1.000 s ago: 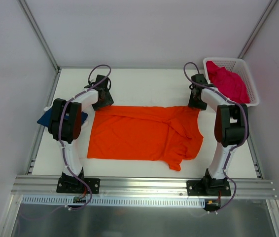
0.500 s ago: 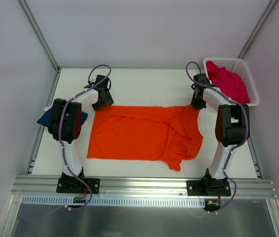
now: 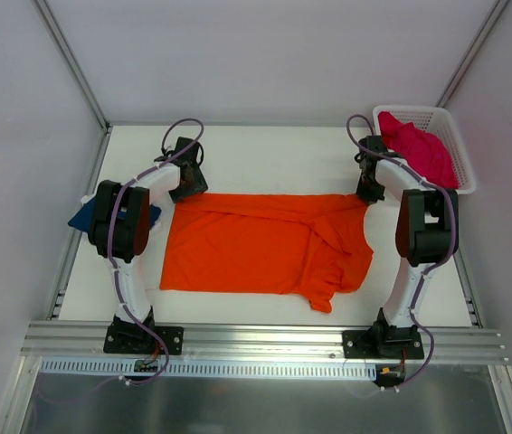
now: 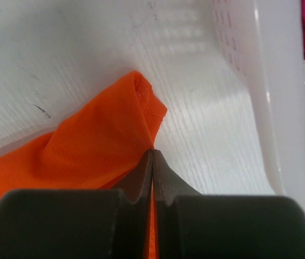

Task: Fold and stack the t-shirts
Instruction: Fold the flattened tshirt in 1/3 of the way

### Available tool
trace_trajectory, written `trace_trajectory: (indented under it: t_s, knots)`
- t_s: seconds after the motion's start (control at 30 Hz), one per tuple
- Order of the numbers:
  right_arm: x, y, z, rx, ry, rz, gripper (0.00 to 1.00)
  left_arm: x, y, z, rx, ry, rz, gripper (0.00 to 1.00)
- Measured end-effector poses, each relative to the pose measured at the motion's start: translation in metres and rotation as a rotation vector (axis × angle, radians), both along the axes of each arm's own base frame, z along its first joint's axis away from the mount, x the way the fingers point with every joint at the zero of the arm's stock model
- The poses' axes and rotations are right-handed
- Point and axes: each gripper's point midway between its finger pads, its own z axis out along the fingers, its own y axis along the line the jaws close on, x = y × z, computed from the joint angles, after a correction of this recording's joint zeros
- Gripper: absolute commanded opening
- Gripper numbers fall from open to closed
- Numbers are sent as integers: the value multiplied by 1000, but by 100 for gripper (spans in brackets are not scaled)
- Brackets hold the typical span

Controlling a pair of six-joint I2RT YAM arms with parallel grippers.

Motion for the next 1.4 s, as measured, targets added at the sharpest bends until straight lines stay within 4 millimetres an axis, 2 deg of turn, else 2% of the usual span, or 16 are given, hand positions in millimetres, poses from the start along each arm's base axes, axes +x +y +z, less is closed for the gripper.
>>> trace_trajectory:
  t_s: [0.37,0.47,0.5,0.6,0.63,0.67,0.77,0.83,0.93,1.0,1.07,1.1,1.13,1.2,1.4]
  knots:
    - [-17,-5,-8,-20,60,-7,2,-2,0,-1,1,4,0,61]
    - [-20,-8,-8,-36,70,-15,30,-2,0,-1,1,4,0,60]
    - [-20,-9,-7,-41,70,-19,55,-3,1,-1,1,4,0,60]
    - [-21,-13,-5,-66,49,-21,68,-7,2,1,2,5,1,62]
    - [-24,-14,-3,-72,36,-20,70,-9,3,3,3,3,2,65]
    - [-28,-16,1,-76,22,-22,71,-10,3,5,4,0,3,73]
    - [-39,-18,32,-74,-59,-15,73,-13,5,19,2,-27,9,86]
    - [-36,-17,69,-61,-173,-7,74,-14,6,33,0,-60,14,95]
    - [-32,-9,133,-7,-377,17,74,-12,7,65,-8,-137,28,97]
    - [-35,-1,166,41,-480,48,73,-13,6,85,-4,-189,29,96]
    - [-38,9,183,94,-540,85,70,-15,2,102,-3,-234,22,95]
    - [-41,15,185,122,-554,105,69,-17,-1,108,-2,-249,15,94]
    - [-42,22,182,154,-560,126,68,-19,-4,112,-3,-259,7,93]
    - [-47,35,163,215,-524,163,63,-23,-7,111,6,-263,0,93]
    - [-56,70,88,373,-324,221,54,-44,-3,75,41,-170,-6,89]
